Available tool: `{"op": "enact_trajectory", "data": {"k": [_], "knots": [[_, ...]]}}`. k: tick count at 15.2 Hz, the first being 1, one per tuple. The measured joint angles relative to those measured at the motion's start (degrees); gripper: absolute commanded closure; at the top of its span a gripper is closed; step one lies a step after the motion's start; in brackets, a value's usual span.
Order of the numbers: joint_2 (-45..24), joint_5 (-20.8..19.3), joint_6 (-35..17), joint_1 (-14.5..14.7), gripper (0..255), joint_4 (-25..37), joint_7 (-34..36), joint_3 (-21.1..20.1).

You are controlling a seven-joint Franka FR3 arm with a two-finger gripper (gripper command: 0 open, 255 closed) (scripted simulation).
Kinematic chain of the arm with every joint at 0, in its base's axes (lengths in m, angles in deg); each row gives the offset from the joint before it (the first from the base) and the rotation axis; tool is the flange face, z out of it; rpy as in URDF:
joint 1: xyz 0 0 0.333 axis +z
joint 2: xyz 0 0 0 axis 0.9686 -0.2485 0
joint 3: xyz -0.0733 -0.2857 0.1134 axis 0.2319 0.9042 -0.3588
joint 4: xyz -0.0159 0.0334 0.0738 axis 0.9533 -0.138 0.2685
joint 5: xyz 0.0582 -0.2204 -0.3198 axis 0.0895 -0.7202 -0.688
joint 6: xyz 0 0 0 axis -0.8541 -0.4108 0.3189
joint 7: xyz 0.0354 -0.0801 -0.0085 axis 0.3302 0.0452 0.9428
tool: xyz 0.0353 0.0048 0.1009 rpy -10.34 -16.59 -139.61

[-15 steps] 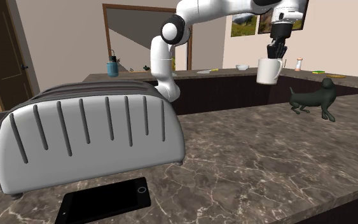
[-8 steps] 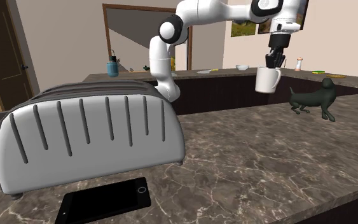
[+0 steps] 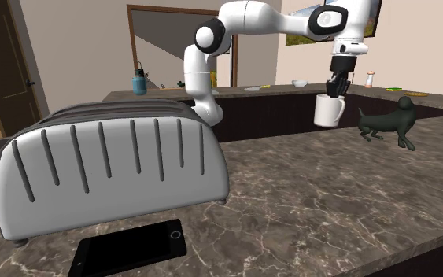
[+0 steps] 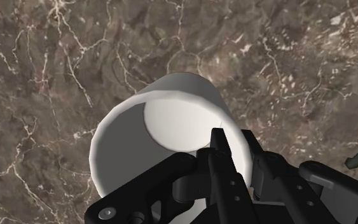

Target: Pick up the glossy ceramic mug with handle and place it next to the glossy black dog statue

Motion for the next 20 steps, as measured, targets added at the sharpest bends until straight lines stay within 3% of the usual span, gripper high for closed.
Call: {"op": "enact_trajectory", "data": {"k": [14, 20], "knots": [[0.16, 0.01, -10.7, -0.03, 255, -10.86, 0.15, 0.04], [0.06, -0.02, -11.58, 0.03, 255, -11.62, 0.3, -0.03]]}}
